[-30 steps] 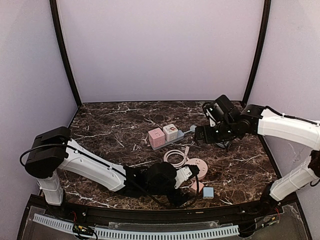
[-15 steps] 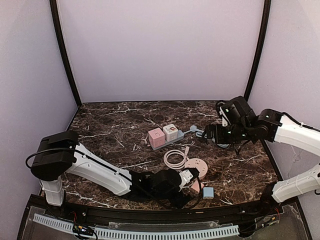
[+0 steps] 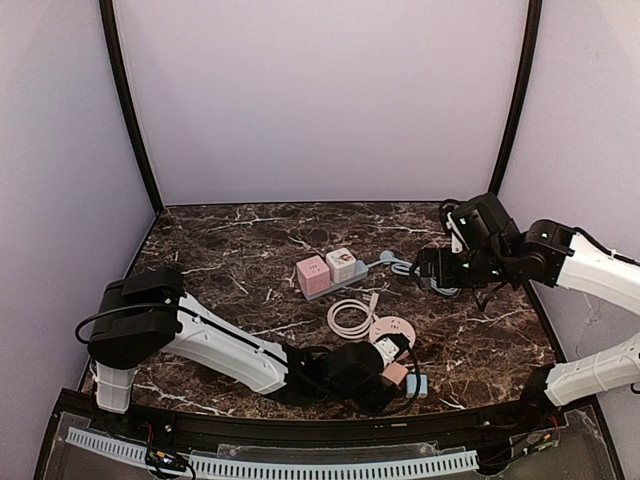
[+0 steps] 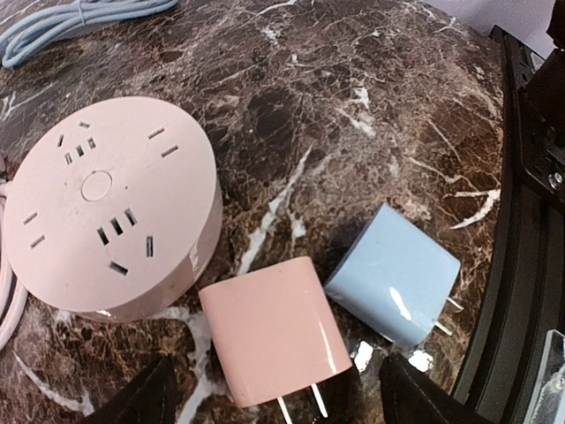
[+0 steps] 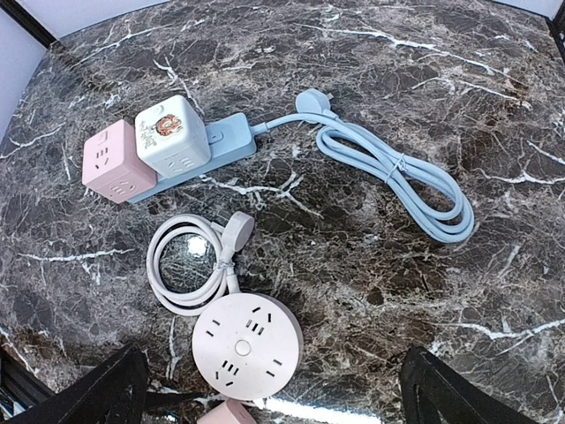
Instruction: Insert the plug
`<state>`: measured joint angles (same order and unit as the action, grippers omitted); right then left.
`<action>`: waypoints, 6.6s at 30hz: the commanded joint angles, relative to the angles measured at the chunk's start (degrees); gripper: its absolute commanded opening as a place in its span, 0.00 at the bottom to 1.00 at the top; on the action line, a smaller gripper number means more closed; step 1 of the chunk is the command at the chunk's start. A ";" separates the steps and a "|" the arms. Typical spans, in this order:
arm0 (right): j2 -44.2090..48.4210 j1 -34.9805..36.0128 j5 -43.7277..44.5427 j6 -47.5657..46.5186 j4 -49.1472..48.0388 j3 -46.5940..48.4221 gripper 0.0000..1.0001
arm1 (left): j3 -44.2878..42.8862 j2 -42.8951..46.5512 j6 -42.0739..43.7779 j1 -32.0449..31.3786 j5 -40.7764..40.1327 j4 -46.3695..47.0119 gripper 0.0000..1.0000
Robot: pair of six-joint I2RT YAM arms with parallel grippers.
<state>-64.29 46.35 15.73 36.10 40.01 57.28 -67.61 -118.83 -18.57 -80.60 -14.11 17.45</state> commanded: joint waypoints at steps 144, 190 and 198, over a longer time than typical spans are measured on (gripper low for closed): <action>-15.60 -1.14 -44.54 -20.31 -9.12 5.62 0.00 | 22.16 18.41 40.01 10.47 7.24 34.75 0.96; -27.75 3.86 -11.11 -35.73 8.77 16.35 0.00 | 40.87 34.01 28.24 25.28 5.48 33.32 0.99; -27.44 4.73 -4.24 -45.37 11.00 12.51 0.00 | 41.94 34.49 27.74 26.01 6.89 34.11 0.99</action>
<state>-92.38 50.70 6.98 -3.33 48.97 71.20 -26.87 -86.06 9.98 -55.11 -8.58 52.10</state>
